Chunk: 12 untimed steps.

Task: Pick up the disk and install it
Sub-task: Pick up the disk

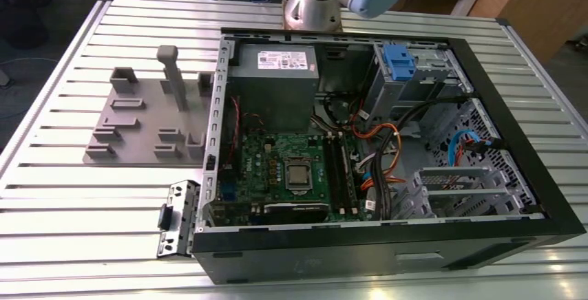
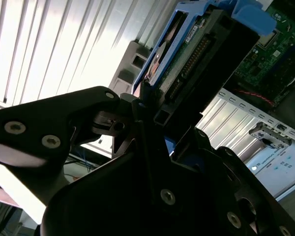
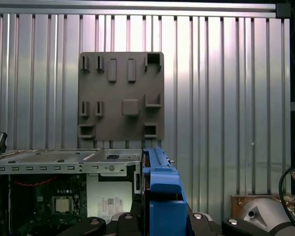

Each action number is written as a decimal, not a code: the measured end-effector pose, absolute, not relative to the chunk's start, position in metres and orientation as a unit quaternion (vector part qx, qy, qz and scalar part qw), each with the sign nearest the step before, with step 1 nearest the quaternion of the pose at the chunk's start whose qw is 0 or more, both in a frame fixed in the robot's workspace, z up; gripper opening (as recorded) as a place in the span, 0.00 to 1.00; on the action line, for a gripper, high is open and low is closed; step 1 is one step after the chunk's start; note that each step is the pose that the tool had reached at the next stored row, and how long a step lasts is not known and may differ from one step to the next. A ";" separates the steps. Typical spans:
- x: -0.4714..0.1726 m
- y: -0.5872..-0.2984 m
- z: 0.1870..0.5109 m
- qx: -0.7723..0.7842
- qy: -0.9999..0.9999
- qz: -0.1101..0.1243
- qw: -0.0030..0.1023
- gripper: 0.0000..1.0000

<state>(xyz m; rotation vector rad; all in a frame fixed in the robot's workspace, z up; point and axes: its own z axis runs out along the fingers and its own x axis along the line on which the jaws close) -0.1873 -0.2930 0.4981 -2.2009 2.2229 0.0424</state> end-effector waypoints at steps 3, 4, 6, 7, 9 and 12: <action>-0.182 -0.293 0.498 -0.703 0.711 0.014 0.006 0.36; -0.180 -0.293 0.498 -0.703 0.711 0.014 0.006 0.36; -0.176 -0.294 0.498 -0.704 0.711 0.014 0.006 0.36; -0.174 -0.294 0.498 -0.704 0.711 0.014 0.006 0.36; -0.170 -0.294 0.498 -0.703 0.711 0.014 0.006 0.36; -0.165 -0.294 0.498 -0.704 0.711 0.014 0.006 0.36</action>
